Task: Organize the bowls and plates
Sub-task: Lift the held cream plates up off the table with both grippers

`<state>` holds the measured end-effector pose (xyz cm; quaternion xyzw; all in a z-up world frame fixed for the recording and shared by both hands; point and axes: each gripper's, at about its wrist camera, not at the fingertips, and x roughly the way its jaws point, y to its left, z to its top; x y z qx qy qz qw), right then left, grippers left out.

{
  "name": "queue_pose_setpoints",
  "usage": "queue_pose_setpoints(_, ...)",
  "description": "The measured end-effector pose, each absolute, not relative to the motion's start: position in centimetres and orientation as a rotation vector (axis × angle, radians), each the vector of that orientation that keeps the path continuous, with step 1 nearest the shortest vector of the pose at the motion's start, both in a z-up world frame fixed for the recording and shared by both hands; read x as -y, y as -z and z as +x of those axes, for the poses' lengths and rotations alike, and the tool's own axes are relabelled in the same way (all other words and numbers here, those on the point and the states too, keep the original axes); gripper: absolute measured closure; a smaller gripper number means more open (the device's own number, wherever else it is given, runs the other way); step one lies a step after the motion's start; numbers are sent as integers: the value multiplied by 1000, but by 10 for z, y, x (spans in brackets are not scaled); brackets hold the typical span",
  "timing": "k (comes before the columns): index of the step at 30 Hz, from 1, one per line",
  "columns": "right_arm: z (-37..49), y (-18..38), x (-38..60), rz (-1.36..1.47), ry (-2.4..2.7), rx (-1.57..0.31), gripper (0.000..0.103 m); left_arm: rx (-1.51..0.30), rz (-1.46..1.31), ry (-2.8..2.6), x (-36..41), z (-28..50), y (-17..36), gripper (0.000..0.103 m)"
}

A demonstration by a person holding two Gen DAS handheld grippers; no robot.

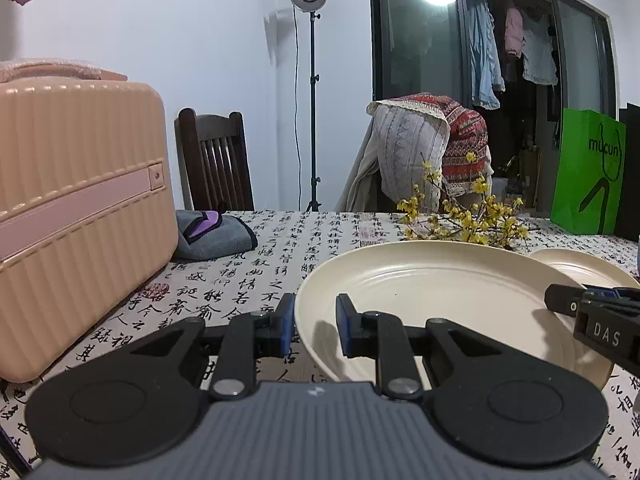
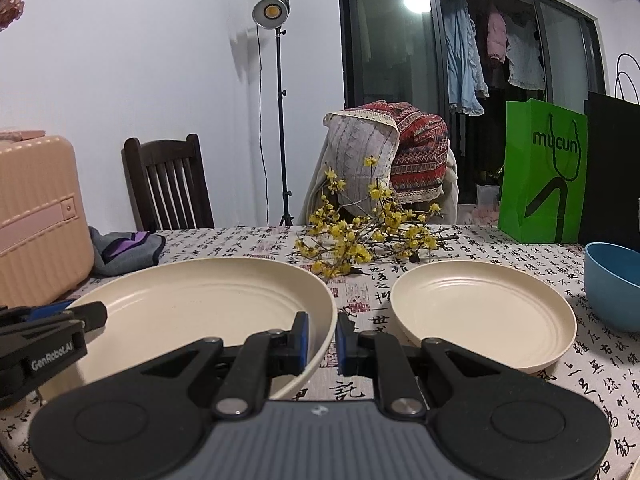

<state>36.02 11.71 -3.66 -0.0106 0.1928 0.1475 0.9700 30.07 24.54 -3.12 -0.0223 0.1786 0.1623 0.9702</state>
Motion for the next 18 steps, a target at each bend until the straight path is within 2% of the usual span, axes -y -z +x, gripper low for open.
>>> queue_pose_setpoints(18,348,26,-115,-36,-309,-357,89,-305,-89,-312,-248,285,20,81)
